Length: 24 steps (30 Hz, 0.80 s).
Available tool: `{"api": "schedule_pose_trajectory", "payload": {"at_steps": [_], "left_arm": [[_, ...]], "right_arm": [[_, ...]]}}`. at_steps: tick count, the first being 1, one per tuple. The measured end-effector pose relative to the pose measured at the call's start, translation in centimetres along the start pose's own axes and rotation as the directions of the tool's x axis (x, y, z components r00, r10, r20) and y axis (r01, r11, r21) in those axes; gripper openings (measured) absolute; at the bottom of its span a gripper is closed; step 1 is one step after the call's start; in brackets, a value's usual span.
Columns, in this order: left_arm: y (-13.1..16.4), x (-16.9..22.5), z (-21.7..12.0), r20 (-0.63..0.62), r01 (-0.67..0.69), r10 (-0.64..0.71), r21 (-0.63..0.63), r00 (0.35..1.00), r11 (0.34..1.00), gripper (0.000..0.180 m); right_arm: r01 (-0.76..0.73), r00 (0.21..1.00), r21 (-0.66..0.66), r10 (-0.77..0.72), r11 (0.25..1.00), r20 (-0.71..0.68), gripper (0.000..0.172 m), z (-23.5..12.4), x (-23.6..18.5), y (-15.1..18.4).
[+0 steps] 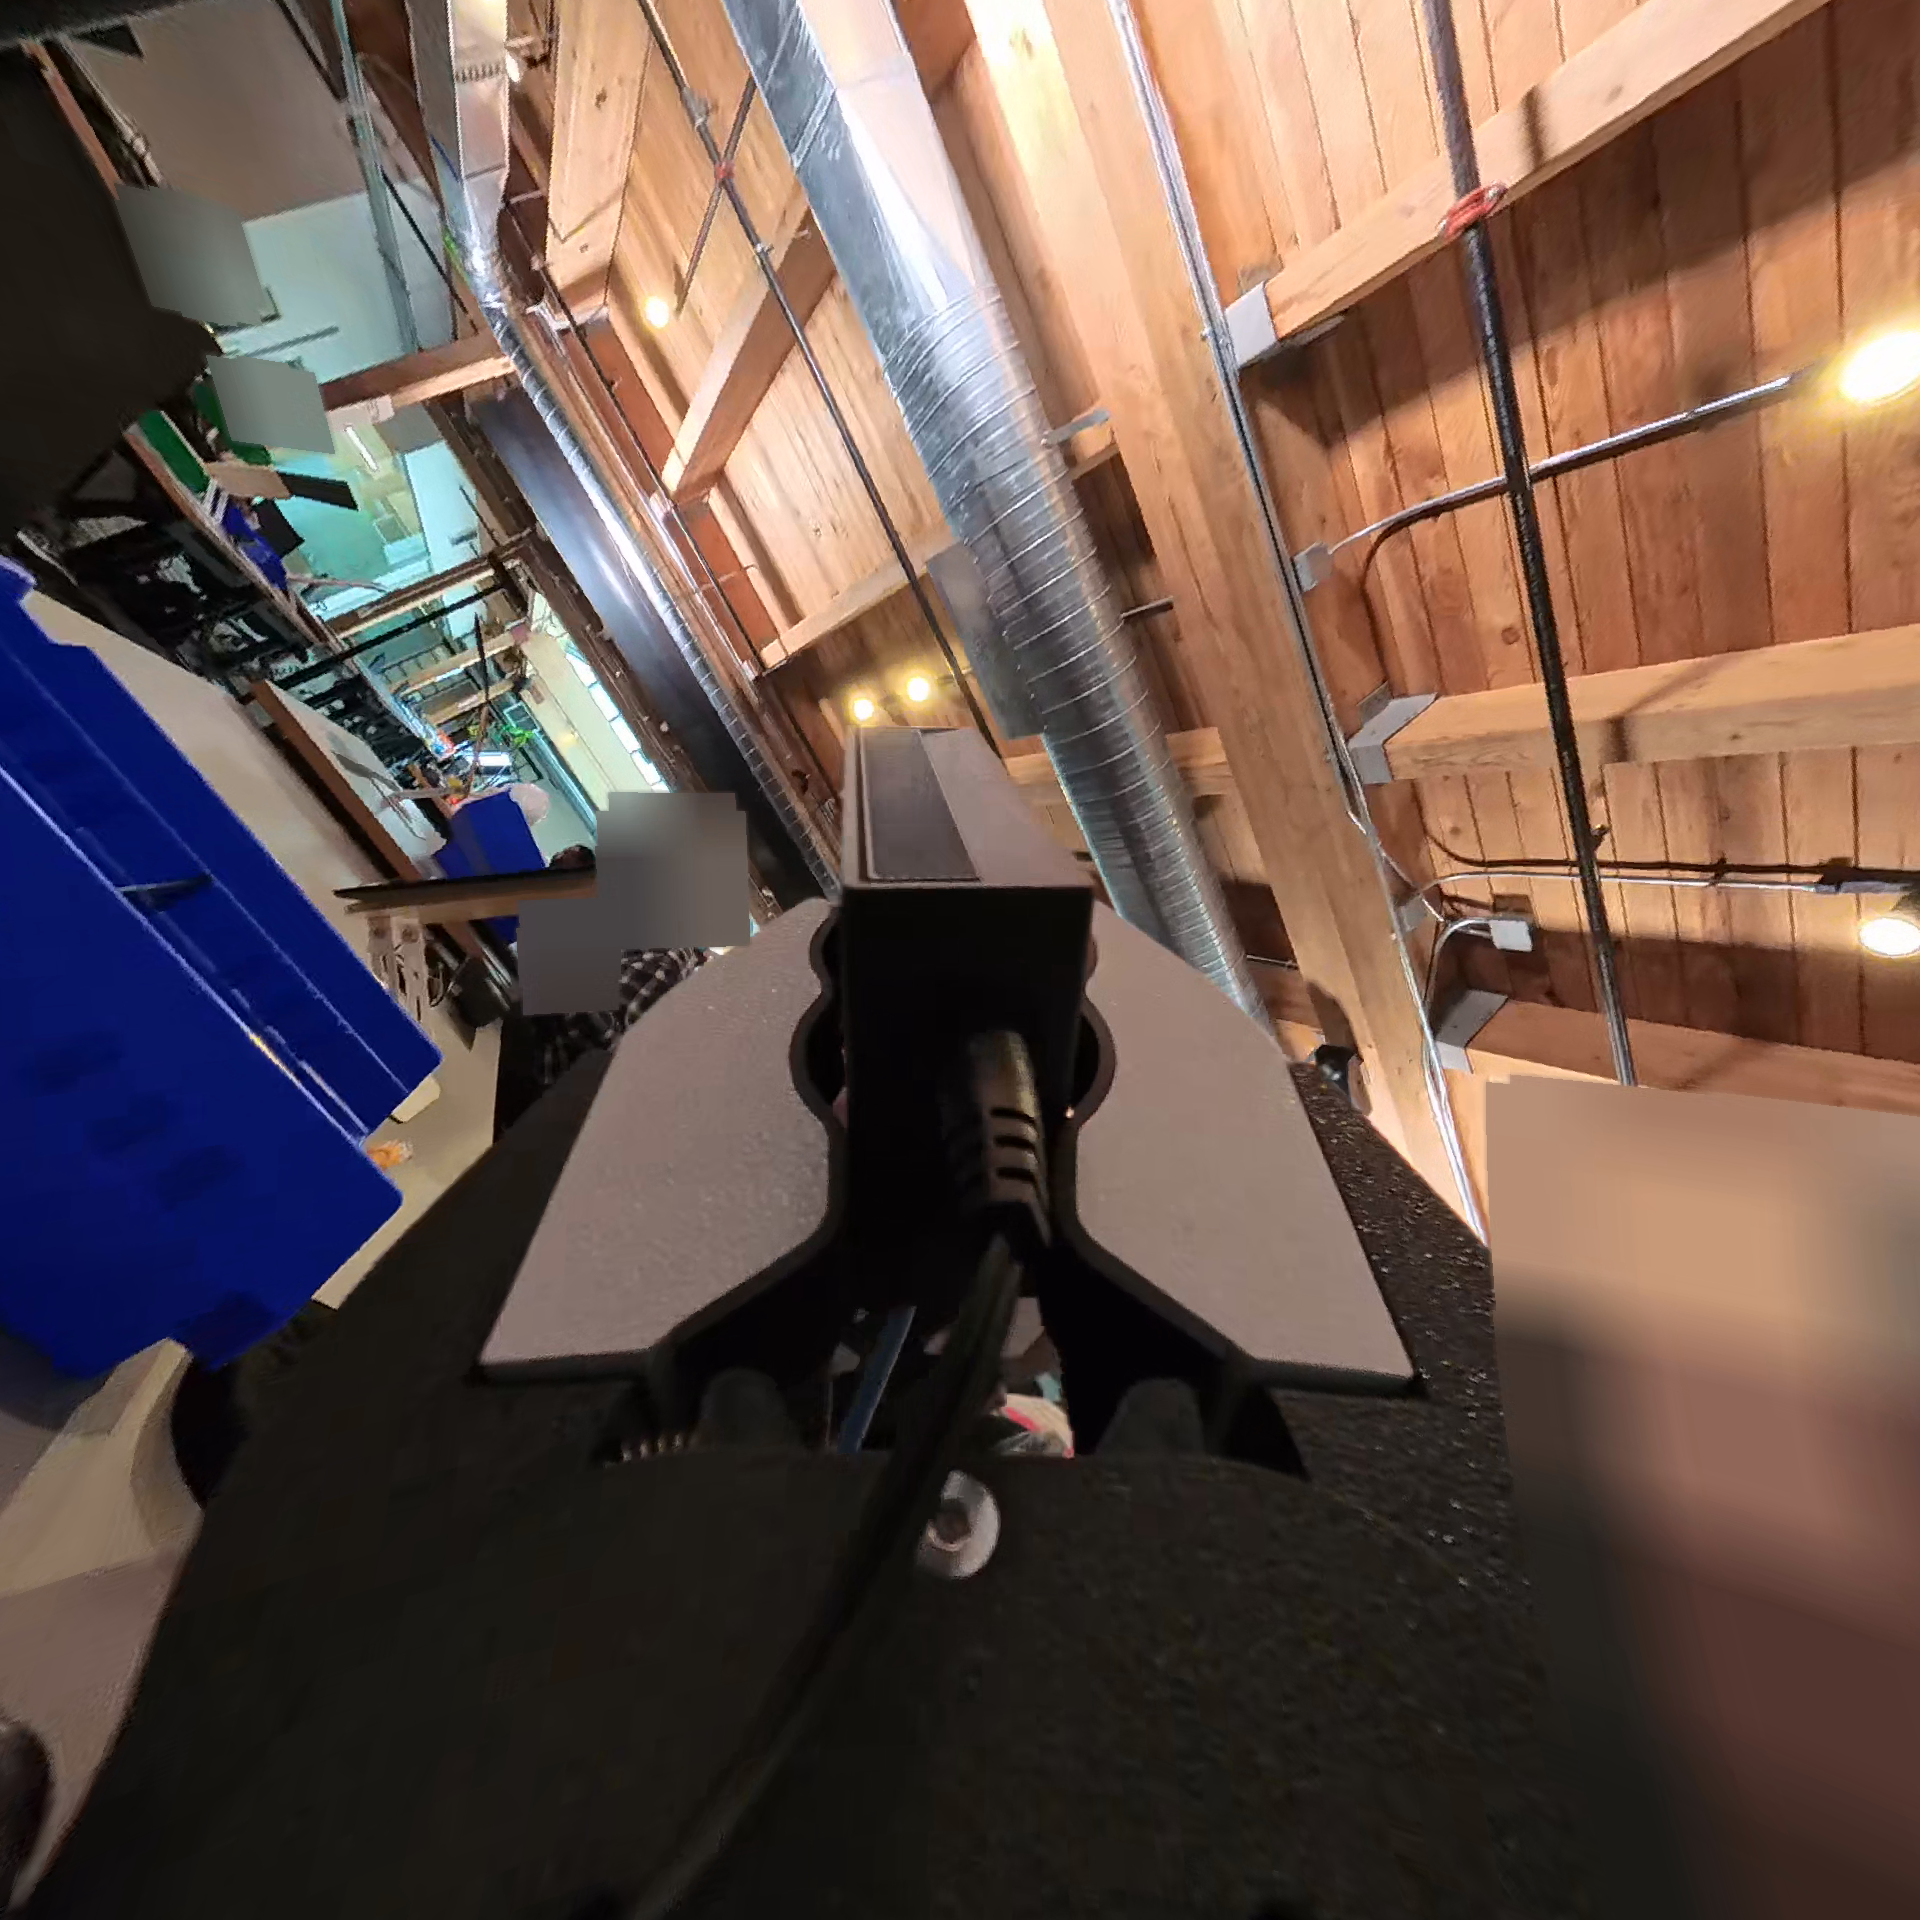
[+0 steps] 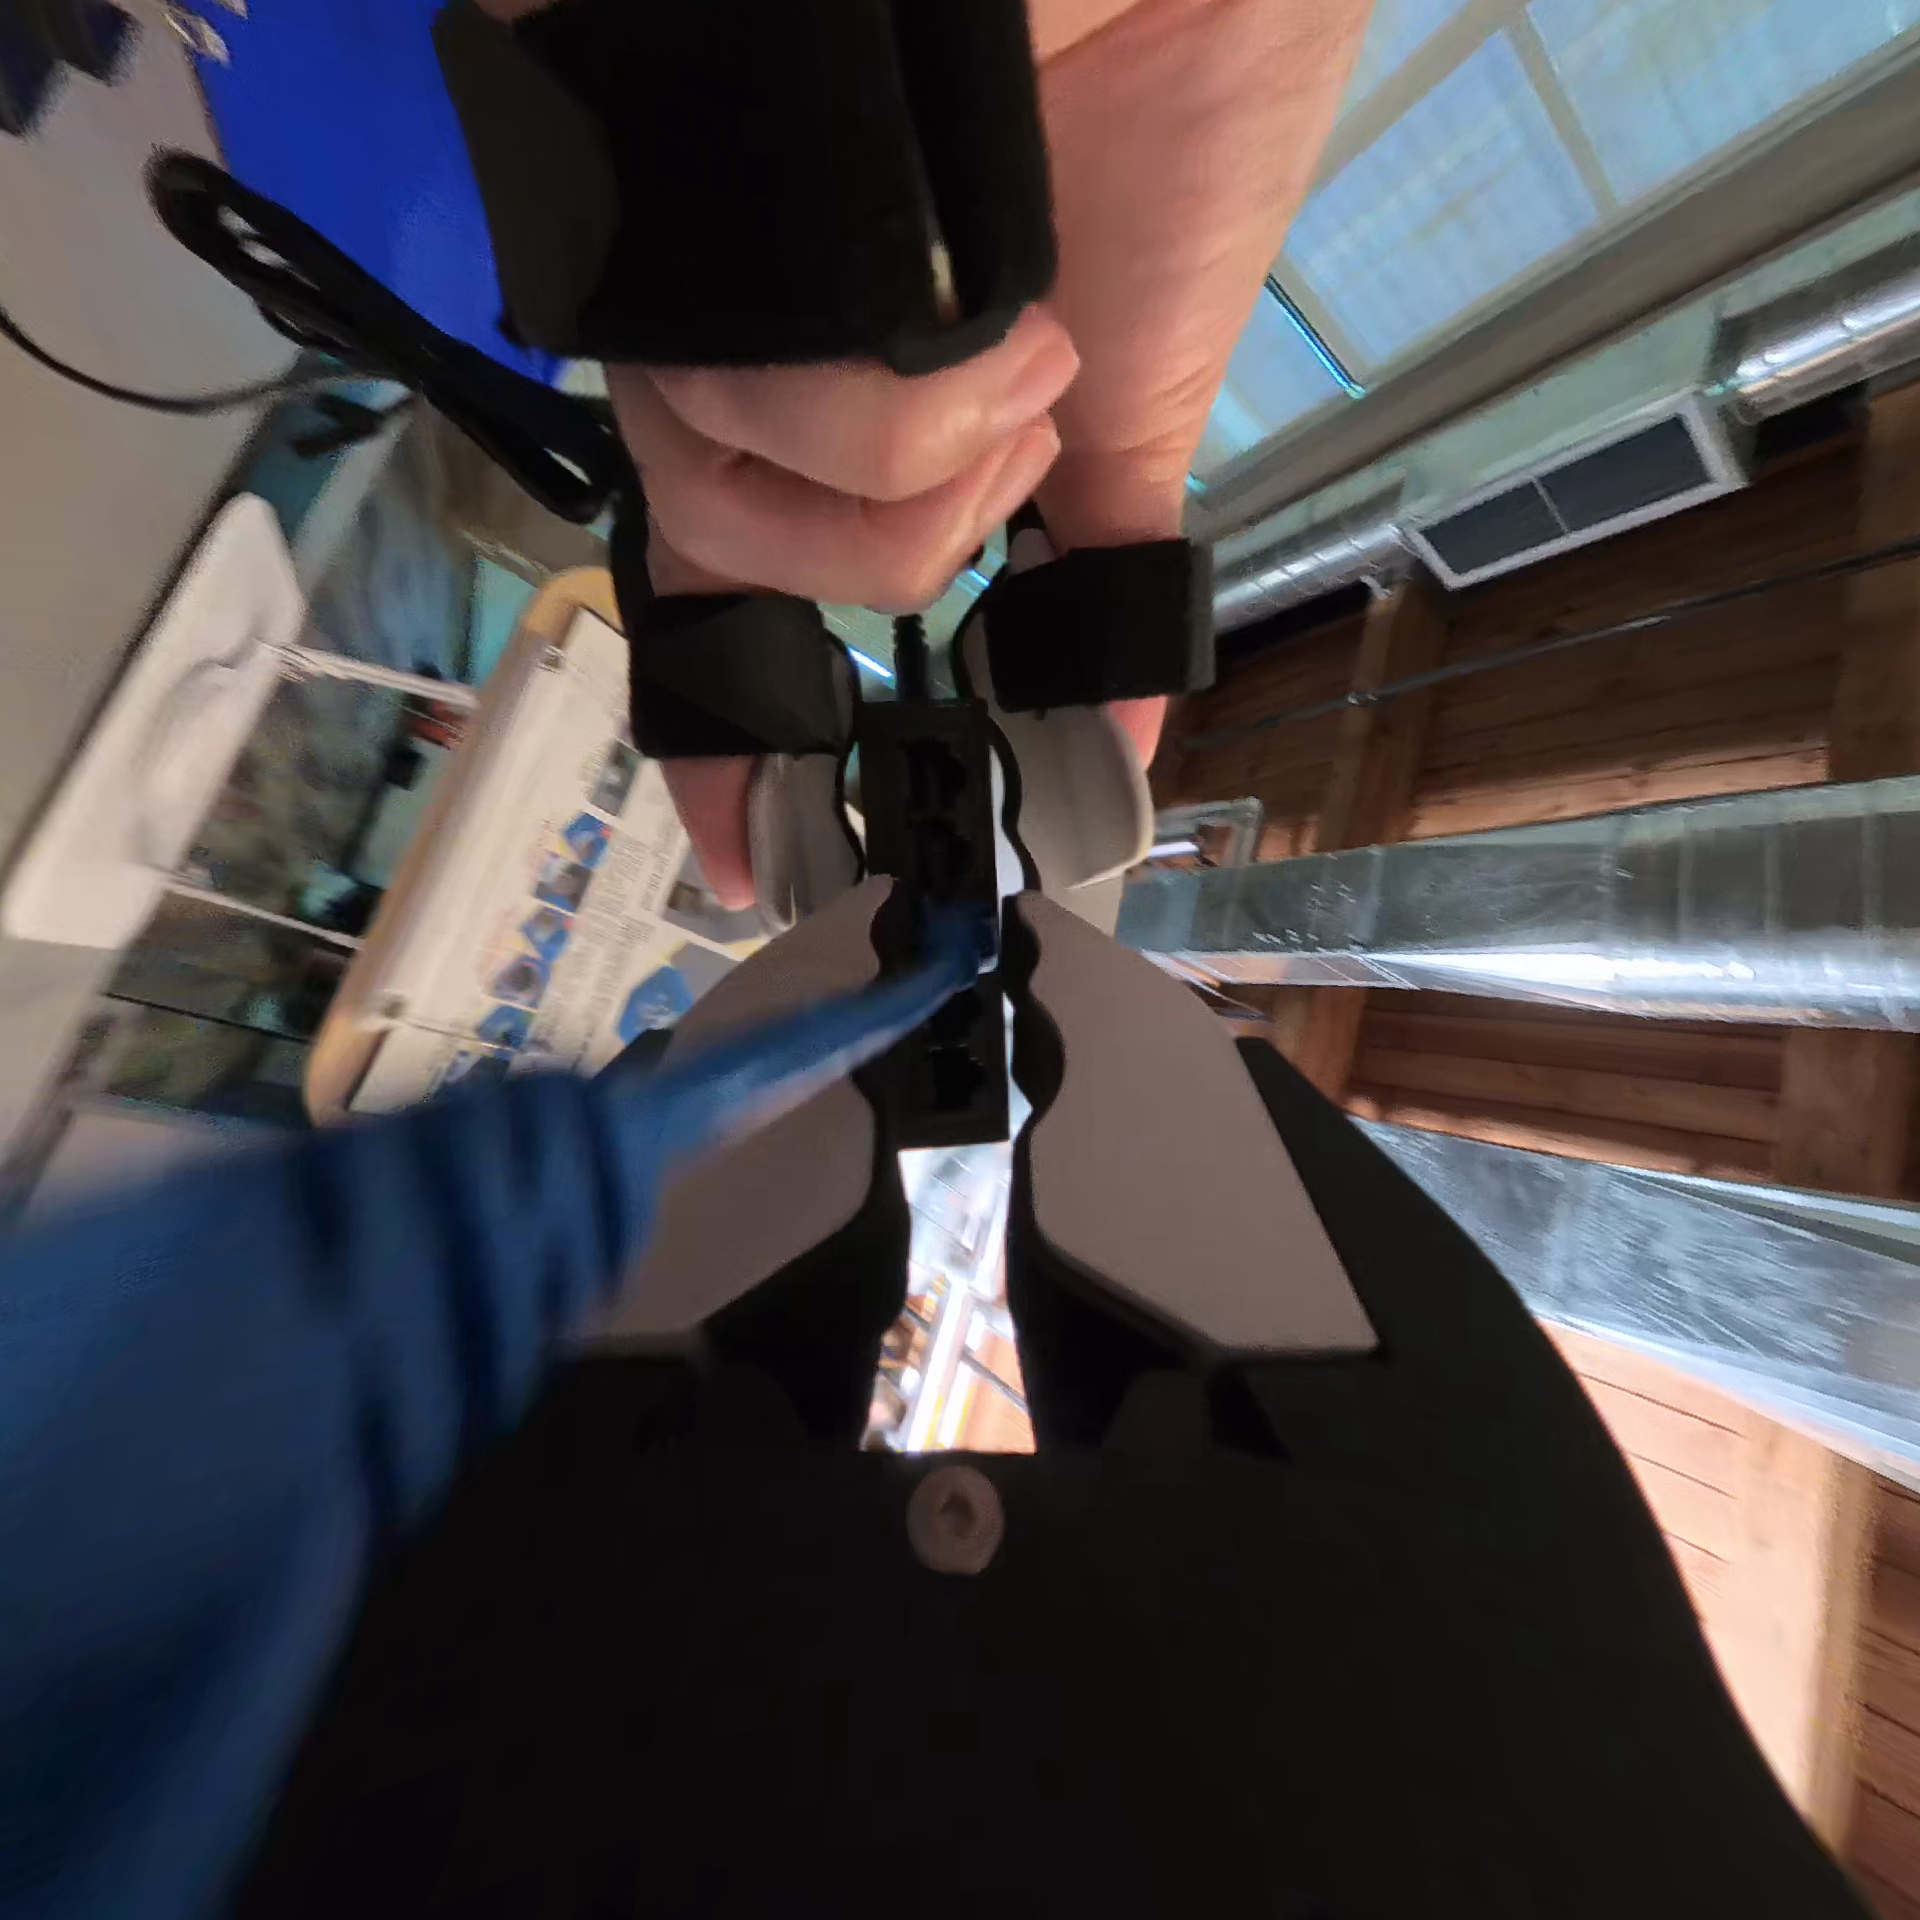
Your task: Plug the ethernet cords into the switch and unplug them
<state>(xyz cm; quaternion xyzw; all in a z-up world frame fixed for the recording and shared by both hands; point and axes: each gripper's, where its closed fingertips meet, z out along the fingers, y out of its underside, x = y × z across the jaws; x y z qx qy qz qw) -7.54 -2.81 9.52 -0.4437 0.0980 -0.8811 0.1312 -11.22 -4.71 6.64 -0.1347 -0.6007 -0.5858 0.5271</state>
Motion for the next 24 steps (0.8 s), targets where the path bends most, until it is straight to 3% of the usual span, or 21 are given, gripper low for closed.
{"api": "schedule_pose_trajectory", "payload": {"at_steps": [3, 7, 11, 24], "left_arm": [[-0.4, 0.1, -0.3, 0.03, -0.027, 0.026, 0.038, 0.999, 0.999, 0.038], [-1.0, 0.7, -0.5, -0.028, 0.035, -0.033, 0.077, 0.999, 0.996, 0.038], [-1.1, 2.1, -0.4, -0.017, -0.054, 0.056, 0.089, 0.998, 0.995, 0.038], [-1.4, 3.2, -0.6, -0.041, -0.011, 0.017, 0.151, 0.999, 0.988, 0.038]], "right_arm": [[0.055, 0.998, -0.028, -0.056, 0.998, -0.028, 0.013, 0.5, 0.1, -0.3], [-0.074, 0.997, -0.044, 0.075, 0.996, 0.034, 0.013, 1.1, 0.5, -0.1], [-0.025, 0.997, -0.09, 0.018, 0.996, -0.071, 0.013, 1.1, 1.9, 0.0], [-0.111, 0.989, -0.116, 0.098, 0.987, -0.114, 0.016, 1.0, 3.2, 0.2]]}}
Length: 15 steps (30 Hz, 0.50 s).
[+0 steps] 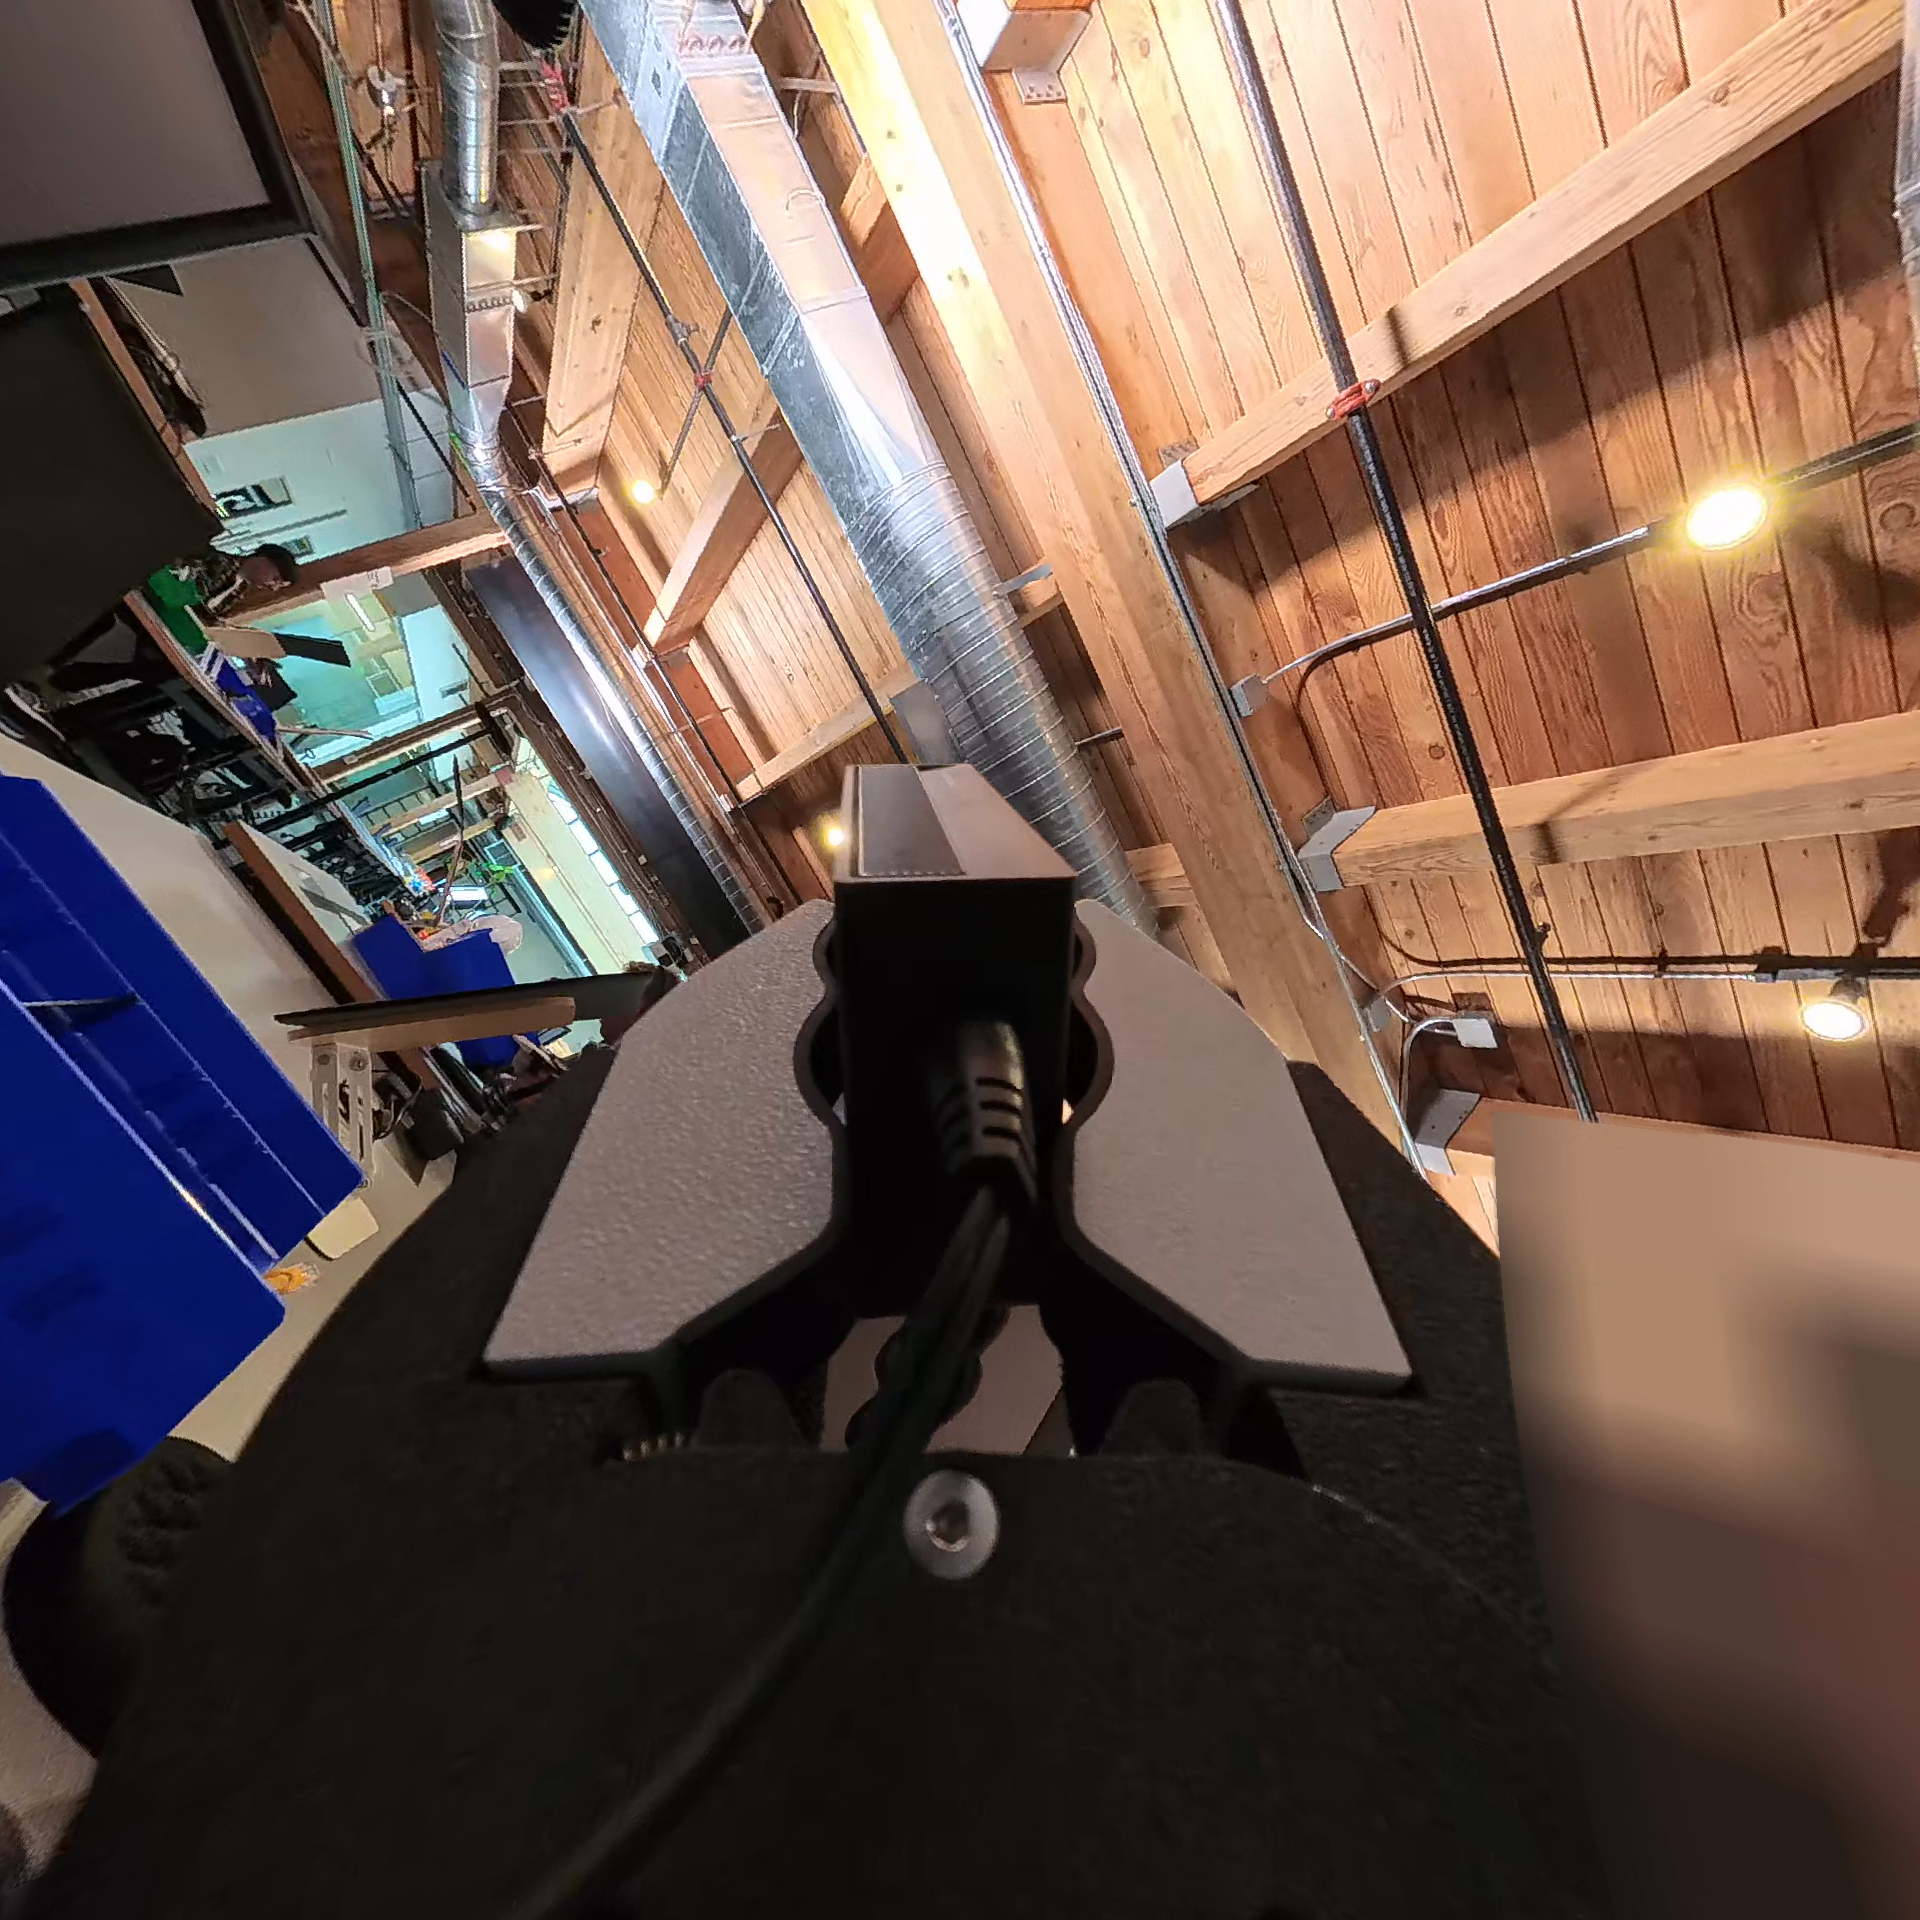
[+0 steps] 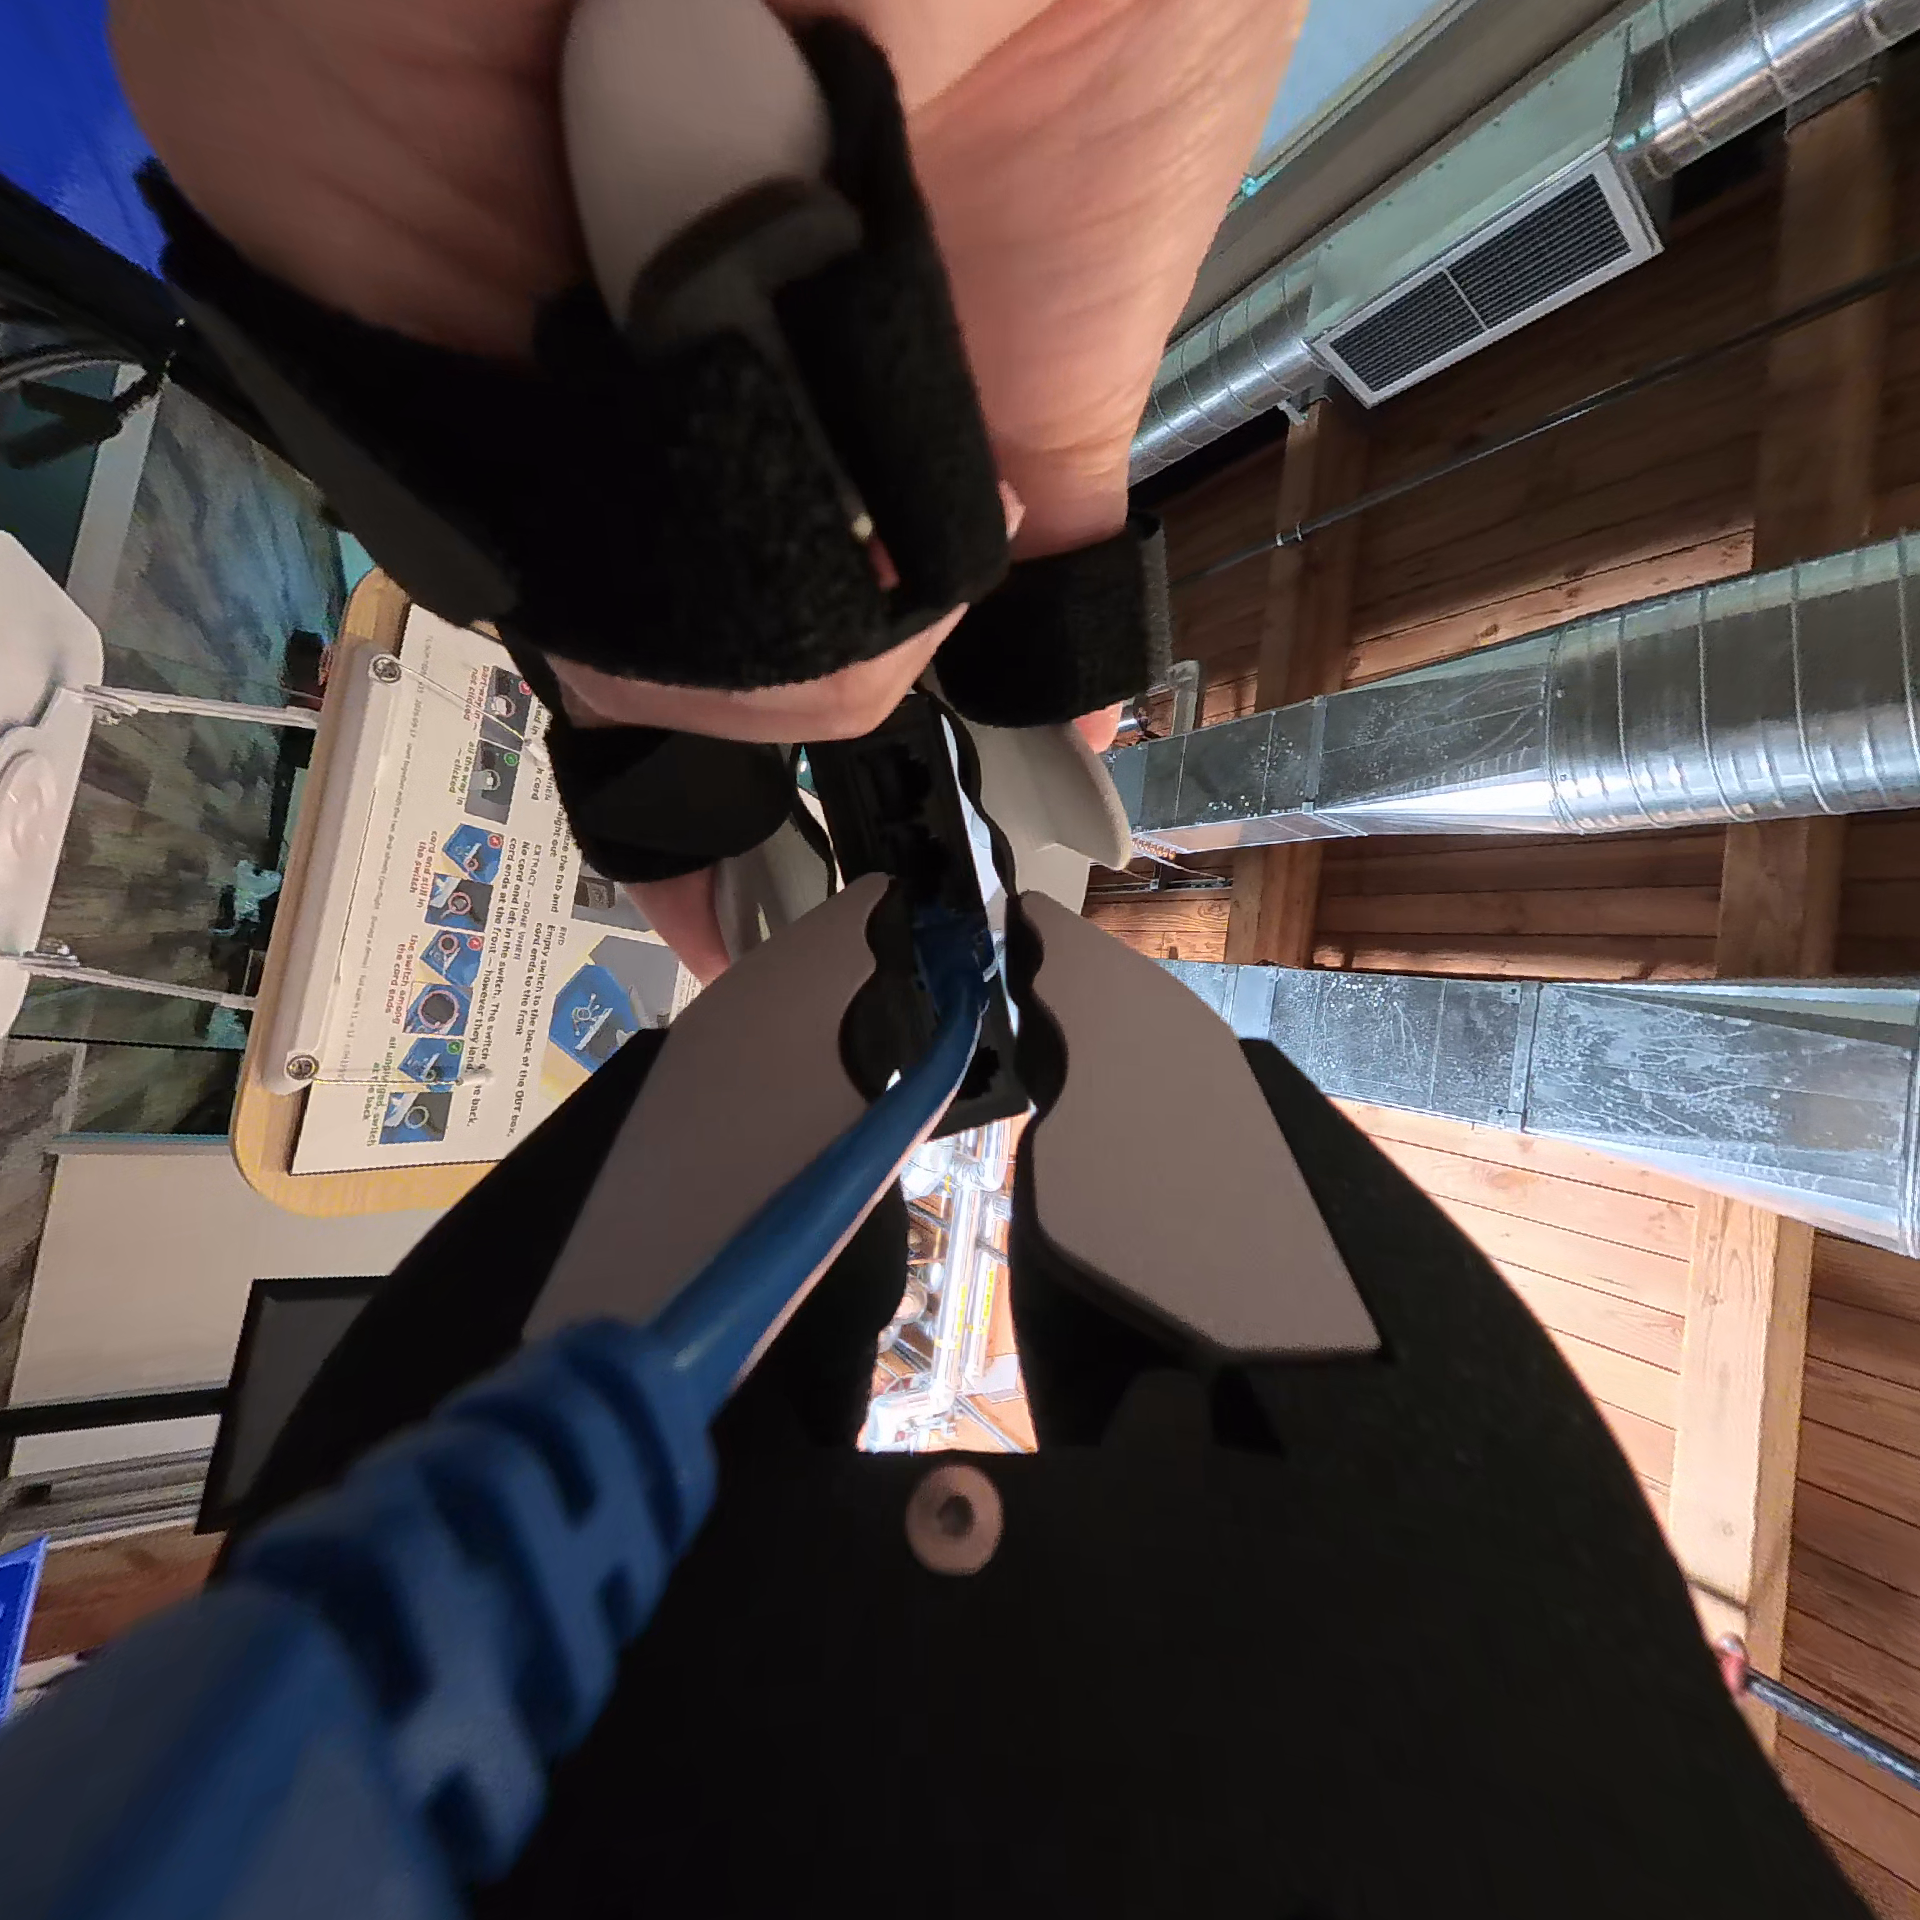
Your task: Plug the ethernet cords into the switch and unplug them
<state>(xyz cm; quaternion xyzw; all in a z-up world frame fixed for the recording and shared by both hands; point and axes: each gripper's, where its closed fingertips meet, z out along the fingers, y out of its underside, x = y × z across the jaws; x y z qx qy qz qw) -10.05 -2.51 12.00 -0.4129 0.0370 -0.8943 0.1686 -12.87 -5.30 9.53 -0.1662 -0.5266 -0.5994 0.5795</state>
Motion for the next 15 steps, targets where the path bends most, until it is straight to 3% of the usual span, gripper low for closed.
{"api": "schedule_pose_trajectory", "payload": {"at_steps": [15], "left_arm": [[-0.1, 0.0, 0.1, 0.021, -0.024, 0.024, -0.021, 0.999, 1.0, 0.038]], "right_arm": [[-0.149, 0.988, -0.035, 0.151, 0.988, 0.038, 0.023, -0.6, -0.9, 1.8]]}}
